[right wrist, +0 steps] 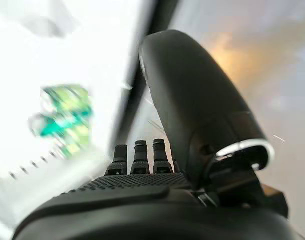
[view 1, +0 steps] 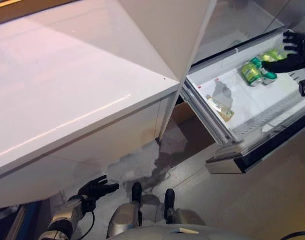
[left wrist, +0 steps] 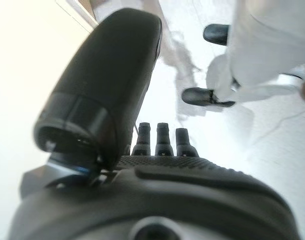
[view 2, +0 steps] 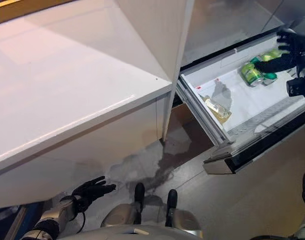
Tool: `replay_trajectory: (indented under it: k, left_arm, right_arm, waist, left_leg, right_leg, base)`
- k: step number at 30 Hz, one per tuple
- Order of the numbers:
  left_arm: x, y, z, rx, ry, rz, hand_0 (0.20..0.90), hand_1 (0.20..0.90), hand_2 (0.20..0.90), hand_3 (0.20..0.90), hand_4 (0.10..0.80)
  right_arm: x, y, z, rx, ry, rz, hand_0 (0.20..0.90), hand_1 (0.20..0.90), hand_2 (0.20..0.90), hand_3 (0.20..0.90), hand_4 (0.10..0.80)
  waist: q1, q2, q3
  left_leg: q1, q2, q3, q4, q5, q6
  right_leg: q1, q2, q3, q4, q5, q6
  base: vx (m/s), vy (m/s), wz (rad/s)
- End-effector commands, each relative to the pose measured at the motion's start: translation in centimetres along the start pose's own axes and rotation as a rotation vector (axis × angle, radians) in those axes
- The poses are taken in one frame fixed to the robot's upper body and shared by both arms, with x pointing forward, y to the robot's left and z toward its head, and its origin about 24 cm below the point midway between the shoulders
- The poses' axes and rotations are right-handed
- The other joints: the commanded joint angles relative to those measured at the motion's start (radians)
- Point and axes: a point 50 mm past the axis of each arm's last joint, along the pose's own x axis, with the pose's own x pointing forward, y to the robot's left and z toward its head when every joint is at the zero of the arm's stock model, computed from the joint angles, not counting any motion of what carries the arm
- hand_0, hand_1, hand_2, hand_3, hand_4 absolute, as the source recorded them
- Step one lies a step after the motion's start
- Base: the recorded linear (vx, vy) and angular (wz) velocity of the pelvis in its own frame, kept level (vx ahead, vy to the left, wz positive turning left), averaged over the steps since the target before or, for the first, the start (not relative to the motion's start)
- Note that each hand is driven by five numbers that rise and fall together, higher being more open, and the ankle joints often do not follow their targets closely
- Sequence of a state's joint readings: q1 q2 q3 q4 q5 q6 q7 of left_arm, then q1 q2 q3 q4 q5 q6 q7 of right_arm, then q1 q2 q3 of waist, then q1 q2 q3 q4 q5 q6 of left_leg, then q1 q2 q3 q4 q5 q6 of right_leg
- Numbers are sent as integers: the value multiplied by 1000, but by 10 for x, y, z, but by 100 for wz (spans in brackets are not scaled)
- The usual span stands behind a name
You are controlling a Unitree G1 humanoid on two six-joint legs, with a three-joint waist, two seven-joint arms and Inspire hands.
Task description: Put drinks into fridge and close the fridge
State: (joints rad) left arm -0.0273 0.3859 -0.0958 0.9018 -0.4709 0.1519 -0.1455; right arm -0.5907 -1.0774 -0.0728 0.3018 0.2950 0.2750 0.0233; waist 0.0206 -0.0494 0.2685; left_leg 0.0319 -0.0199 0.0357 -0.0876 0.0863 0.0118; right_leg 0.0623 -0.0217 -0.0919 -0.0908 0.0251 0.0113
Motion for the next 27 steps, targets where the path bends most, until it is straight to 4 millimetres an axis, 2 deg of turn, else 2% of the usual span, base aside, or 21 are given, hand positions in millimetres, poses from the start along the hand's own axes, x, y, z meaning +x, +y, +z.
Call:
replay_trajectory:
  k: [1,4,5,8,10,11,13,17,18,20,24,27]
  left_arm:
    - [-10,16,-46,6,132,46,900,900,900,900,800]
    - [-11,14,-54,-12,139,51,900,900,900,900,800]
    - [-13,13,-61,-27,149,53,900,900,900,900,800]
    - [-15,10,-72,-34,171,49,900,900,900,900,800]
    - [-19,7,-83,-18,188,34,900,900,900,900,800]
    - [-19,7,-84,-19,189,33,900,900,900,900,800]
    - [-22,4,-91,-20,192,25,900,900,900,900,800]
    - [-25,0,-99,-22,196,16,900,900,900,900,800]
    - [-26,-1,-101,-29,193,11,900,900,900,900,800]
    - [-26,-2,-100,-33,186,9,900,900,900,900,800]
    - [-22,1,-90,-43,168,14,900,900,900,900,800]
    - [-19,2,-81,-41,164,16,900,900,900,900,800]
  right_arm:
    - [-17,-25,26,-15,-206,-209,900,900,900,900,800]
    - [-39,-24,24,48,-322,-309,900,900,900,900,800]
    - [-53,-22,21,95,-391,-367,900,900,900,900,800]
    - [-77,-21,6,162,-443,-477,900,900,900,900,800]
    - [-104,-26,-14,202,-450,-616,900,900,900,900,800]
    - [-107,-26,-17,207,-448,-629,900,900,900,900,800]
    - [-122,-27,-36,271,-420,-697,900,900,900,900,800]
    - [-144,-13,-84,364,-238,-748,900,900,900,900,800]
    - [-148,-8,-100,390,-152,-731,900,900,900,900,800]
    - [-149,0,-116,401,-64,-695,900,900,900,900,800]
    - [-145,13,-133,423,38,-612,900,900,900,900,800]
    - [-135,21,-134,423,70,-546,900,900,900,900,800]
  waist:
    - [-42,-7,-166]
    - [-67,3,-170]
    - [-78,10,-169]
    - [-91,22,-164]
    - [-100,31,-151]
    - [-102,32,-148]
    - [-113,39,-134]
    - [-132,53,-106]
    - [-137,58,-94]
    - [-139,67,-75]
    - [-146,75,-35]
    - [-149,78,-6]
  left_leg:
    - [6,-20,-15,49,-125,11]
    - [9,-24,-12,112,-160,17]
    - [15,-27,-13,144,-181,24]
    - [26,-31,-20,186,-214,35]
    - [34,-38,-29,241,-255,49]
    - [35,-39,-27,254,-263,51]
    - [30,-42,-23,315,-302,55]
    - [14,-51,-20,401,-353,68]
    - [1,-56,-15,437,-375,75]
    - [-32,-62,-13,492,-400,84]
    - [-116,-71,-15,621,-448,104]
    - [-179,-76,-13,706,-468,108]
  right_leg:
    - [-59,1,32,77,-14,52]
    - [-52,-3,45,121,-43,41]
    - [-44,-4,51,148,-60,37]
    - [-33,-1,62,195,-94,29]
    - [-33,0,68,252,-127,21]
    - [-33,-2,68,261,-133,20]
    - [-35,-4,68,307,-164,12]
    - [-54,-7,67,392,-209,-3]
    - [-68,-13,67,423,-224,-8]
    - [-91,-21,67,478,-246,-20]
    - [-173,-35,76,624,-295,-45]
    - [-234,-38,76,715,-322,-61]
  base:
    - [0,0,0]
    - [54,20,-6]
    - [118,23,-15]
    - [116,-2,-8]
    - [102,-7,-2]
    - [72,7,1]
    - [58,15,1]
    - [34,37,1]
    - [3,63,-2]
    - [-21,63,-6]
    - [-48,41,-11]
    - [-28,21,6]
